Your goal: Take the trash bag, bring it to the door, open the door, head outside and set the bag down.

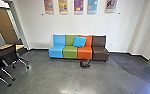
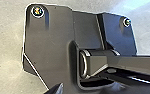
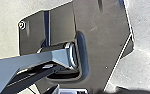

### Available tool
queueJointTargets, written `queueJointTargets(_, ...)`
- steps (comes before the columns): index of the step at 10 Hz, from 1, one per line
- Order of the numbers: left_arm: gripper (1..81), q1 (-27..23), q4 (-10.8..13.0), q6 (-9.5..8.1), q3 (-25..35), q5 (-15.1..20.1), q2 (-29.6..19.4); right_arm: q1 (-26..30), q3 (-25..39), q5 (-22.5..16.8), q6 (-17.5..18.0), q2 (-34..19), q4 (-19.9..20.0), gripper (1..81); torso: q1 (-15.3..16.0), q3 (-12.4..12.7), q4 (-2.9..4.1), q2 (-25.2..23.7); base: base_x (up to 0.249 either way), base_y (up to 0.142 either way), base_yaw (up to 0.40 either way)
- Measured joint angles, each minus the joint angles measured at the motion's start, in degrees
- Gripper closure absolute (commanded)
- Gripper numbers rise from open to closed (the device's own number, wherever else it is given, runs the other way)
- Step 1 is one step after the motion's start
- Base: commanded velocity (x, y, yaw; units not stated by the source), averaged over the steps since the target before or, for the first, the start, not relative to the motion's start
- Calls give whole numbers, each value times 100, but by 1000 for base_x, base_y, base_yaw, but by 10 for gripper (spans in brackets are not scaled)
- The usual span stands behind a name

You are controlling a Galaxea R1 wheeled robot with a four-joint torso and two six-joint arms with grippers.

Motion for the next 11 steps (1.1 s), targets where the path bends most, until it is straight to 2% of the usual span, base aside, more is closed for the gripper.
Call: queueJointTargets(11,10,59,1,0,0,27,-38,-26,-1,-4,0,6,-28,10,-5,0,0,-2,158,0,0)
